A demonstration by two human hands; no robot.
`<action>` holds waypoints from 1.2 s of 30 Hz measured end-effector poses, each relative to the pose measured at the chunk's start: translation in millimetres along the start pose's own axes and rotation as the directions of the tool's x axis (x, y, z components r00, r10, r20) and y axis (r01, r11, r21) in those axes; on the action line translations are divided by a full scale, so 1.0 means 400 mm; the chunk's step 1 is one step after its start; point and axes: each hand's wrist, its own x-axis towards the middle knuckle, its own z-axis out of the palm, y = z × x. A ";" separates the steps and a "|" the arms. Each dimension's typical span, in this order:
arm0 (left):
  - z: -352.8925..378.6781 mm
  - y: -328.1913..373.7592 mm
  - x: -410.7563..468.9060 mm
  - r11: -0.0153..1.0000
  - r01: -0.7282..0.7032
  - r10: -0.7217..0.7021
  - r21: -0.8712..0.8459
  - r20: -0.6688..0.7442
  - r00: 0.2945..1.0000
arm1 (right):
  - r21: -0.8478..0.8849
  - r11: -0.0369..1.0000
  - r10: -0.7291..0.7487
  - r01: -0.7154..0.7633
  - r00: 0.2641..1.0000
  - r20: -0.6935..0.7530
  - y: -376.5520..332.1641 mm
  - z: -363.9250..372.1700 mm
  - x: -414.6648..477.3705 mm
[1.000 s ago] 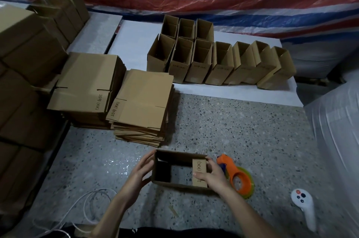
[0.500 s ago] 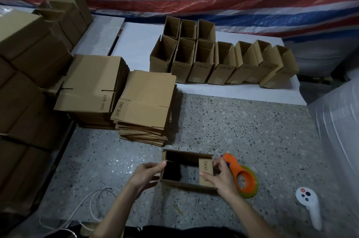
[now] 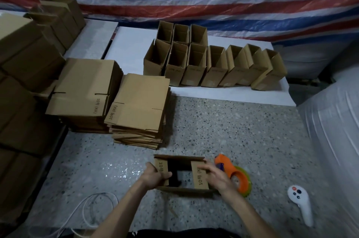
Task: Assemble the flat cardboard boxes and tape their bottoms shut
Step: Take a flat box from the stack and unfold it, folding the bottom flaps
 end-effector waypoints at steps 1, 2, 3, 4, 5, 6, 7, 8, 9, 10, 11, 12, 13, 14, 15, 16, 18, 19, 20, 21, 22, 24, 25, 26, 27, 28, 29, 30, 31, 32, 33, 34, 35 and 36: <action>-0.001 -0.002 0.000 1.000 -0.001 0.001 -0.007 0.022 1.000 | -0.056 0.998 0.011 -0.007 0.997 0.074 0.009 -0.009 -0.013; -0.002 -0.005 -0.003 1.000 -0.006 0.007 -0.017 0.049 0.999 | -0.115 0.993 0.026 -0.011 0.992 0.125 0.023 -0.017 -0.023; -0.004 -0.008 -0.003 1.000 -0.017 0.018 -0.012 0.084 0.996 | -0.166 0.986 0.037 -0.012 0.988 0.147 0.036 -0.022 -0.029; -0.009 -0.008 -0.006 0.999 -0.034 0.033 0.007 0.123 0.992 | -0.198 0.980 0.038 -0.012 0.991 0.128 0.048 -0.023 -0.033; -0.013 -0.010 -0.006 0.998 -0.052 0.045 0.040 0.161 0.986 | -0.211 0.977 0.028 -0.011 0.997 0.078 0.057 -0.022 -0.034; -0.017 -0.009 -0.008 0.995 -0.065 0.050 0.070 0.196 0.979 | -0.215 0.976 0.012 -0.010 1.000 0.012 0.064 -0.020 -0.034; -0.021 -0.011 -0.007 0.993 -0.072 0.049 0.096 0.224 0.973 | -0.217 0.976 -0.002 -0.010 0.999 -0.052 0.069 -0.016 -0.032; -0.024 -0.012 -0.008 0.991 -0.073 0.044 0.109 0.243 0.969 | -0.219 0.976 -0.018 -0.006 0.994 -0.107 0.072 -0.009 -0.028; -0.027 -0.017 -0.005 0.991 -0.066 0.034 0.117 0.256 0.966 | -0.229 0.973 -0.042 0.006 0.988 -0.151 0.074 0.000 -0.023; -0.029 -0.020 -0.007 0.993 -0.043 0.012 0.113 0.263 0.965 | -0.243 0.970 -0.073 0.026 0.980 -0.185 0.076 0.011 -0.017; -0.032 -0.027 -0.008 0.995 -0.004 -0.022 0.097 0.270 0.963 | -0.258 0.965 -0.107 0.049 0.971 -0.215 0.078 0.022 -0.009; -0.034 -0.035 -0.015 0.997 0.037 -0.053 0.061 0.282 0.958 | -0.275 0.959 -0.138 0.067 0.959 -0.248 0.081 0.033 0.000; -0.037 -0.049 -0.018 0.998 0.063 -0.067 0.021 0.292 0.954 | -0.298 0.951 -0.163 0.076 0.947 -0.278 0.084 0.043 0.007; -0.040 -0.063 -0.024 0.998 0.065 -0.056 -0.020 0.298 0.953 | -0.321 0.944 -0.175 0.074 0.938 -0.300 0.085 0.051 0.013; -0.040 -0.081 -0.028 0.998 0.043 -0.027 -0.049 0.294 0.956 | -0.336 0.939 -0.179 0.067 0.932 -0.314 0.084 0.057 0.016; -0.038 -0.096 -0.035 0.996 0.007 0.018 -0.092 0.271 0.962 | -0.346 0.936 -0.182 0.064 0.930 -0.320 0.082 0.060 0.018; -0.023 -0.128 -0.036 0.975 -0.104 0.135 -0.198 0.152 0.979 | -0.346 0.936 -0.182 0.063 0.929 -0.323 0.069 0.059 0.016; -0.011 -0.145 -0.033 0.956 -0.189 0.208 -0.227 0.067 0.976 | -0.341 0.937 -0.186 0.071 0.930 -0.318 0.064 0.057 0.014; -0.002 -0.151 -0.034 0.933 -0.280 0.283 -0.228 -0.017 0.959 | -0.343 0.935 -0.201 0.088 0.929 -0.311 0.061 0.054 0.015; 0.006 -0.152 -0.036 0.910 -0.361 0.352 -0.203 -0.078 0.933 | -0.354 0.929 -0.216 0.102 0.930 -0.298 0.063 0.049 0.017; 0.011 -0.146 -0.042 0.889 -0.429 0.415 -0.162 -0.112 0.903 | -0.372 0.922 -0.223 0.108 0.934 -0.281 0.063 0.047 0.018; 0.016 -0.135 -0.048 0.851 -0.520 0.509 -0.069 -0.136 0.850 | -0.431 0.894 -0.241 0.120 0.941 -0.237 0.066 0.041 0.021; 0.016 -0.133 -0.049 0.839 -0.544 0.536 -0.026 -0.138 0.833 | -0.472 0.870 -0.269 0.144 0.940 -0.210 0.070 0.036 0.023; 0.016 -0.132 -0.049 0.827 -0.562 0.558 0.010 -0.136 0.819 | -0.514 0.842 -0.298 0.166 0.936 -0.186 0.071 0.032 0.023; 0.016 -0.132 -0.048 0.816 -0.576 0.575 0.034 -0.132 0.807 | -0.548 0.816 -0.320 0.183 0.933 -0.165 0.069 0.030 0.022; 0.014 -0.134 -0.045 0.807 -0.589 0.590 0.045 -0.129 0.797 | -0.571 0.796 -0.340 0.201 0.929 -0.147 0.066 0.029 0.020; 0.012 -0.138 -0.041 0.802 -0.595 0.596 0.052 -0.127 0.793 | -0.584 0.781 -0.359 0.221 0.924 -0.130 0.067 0.026 0.020; 0.011 -0.143 -0.037 0.797 -0.601 0.604 0.070 -0.131 0.786 | -0.599 0.766 -0.372 0.234 0.921 -0.117 0.070 0.023 0.020; 0.012 -0.150 -0.033 0.787 -0.606 0.617 0.112 -0.136 0.775 | -0.623 0.747 -0.377 0.231 0.920 -0.110 0.075 0.021 0.020; 0.016 -0.157 -0.032 0.777 -0.608 0.628 0.162 -0.141 0.765 | -0.660 0.721 -0.372 0.211 0.921 -0.112 0.080 0.020 0.020; 0.021 -0.165 -0.033 0.776 -0.599 0.628 0.199 -0.148 0.764 | -0.699 0.691 -0.363 0.184 0.925 -0.116 0.085 0.021 0.018; 0.027 -0.172 -0.037 0.774 -0.594 0.629 0.219 -0.152 0.763 | -0.729 0.665 -0.356 0.164 0.927 -0.116 0.090 0.023 0.016; 0.033 -0.178 -0.044 0.770 -0.596 0.633 0.228 -0.151 0.759 | -0.747 0.647 -0.353 0.154 0.929 -0.114 0.094 0.024 0.014; 0.039 -0.183 -0.049 0.763 -0.601 0.640 0.236 -0.146 0.755 | -0.754 0.640 -0.347 0.147 0.931 -0.114 0.097 0.025 0.012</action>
